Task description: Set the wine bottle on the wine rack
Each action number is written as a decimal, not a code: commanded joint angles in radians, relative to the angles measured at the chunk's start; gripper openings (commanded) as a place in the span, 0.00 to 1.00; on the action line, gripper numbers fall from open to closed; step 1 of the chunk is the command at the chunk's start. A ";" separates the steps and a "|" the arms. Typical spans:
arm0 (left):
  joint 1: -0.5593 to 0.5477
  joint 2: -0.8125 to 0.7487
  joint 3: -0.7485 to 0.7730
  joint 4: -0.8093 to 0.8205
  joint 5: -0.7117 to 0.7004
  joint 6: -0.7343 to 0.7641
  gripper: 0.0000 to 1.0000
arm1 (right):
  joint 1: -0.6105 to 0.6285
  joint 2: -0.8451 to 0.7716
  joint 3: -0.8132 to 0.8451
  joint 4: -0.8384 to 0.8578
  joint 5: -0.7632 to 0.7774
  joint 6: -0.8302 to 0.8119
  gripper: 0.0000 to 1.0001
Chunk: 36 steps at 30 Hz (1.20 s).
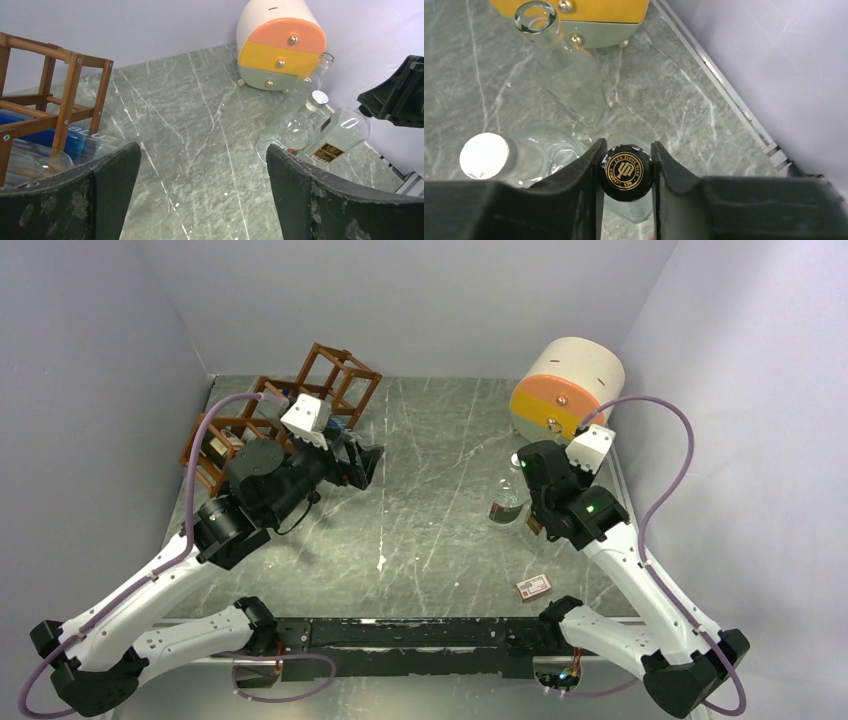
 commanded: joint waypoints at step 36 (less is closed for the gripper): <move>-0.004 0.054 -0.611 0.929 0.417 0.026 0.99 | -0.024 0.032 0.193 0.355 -1.112 -0.460 0.00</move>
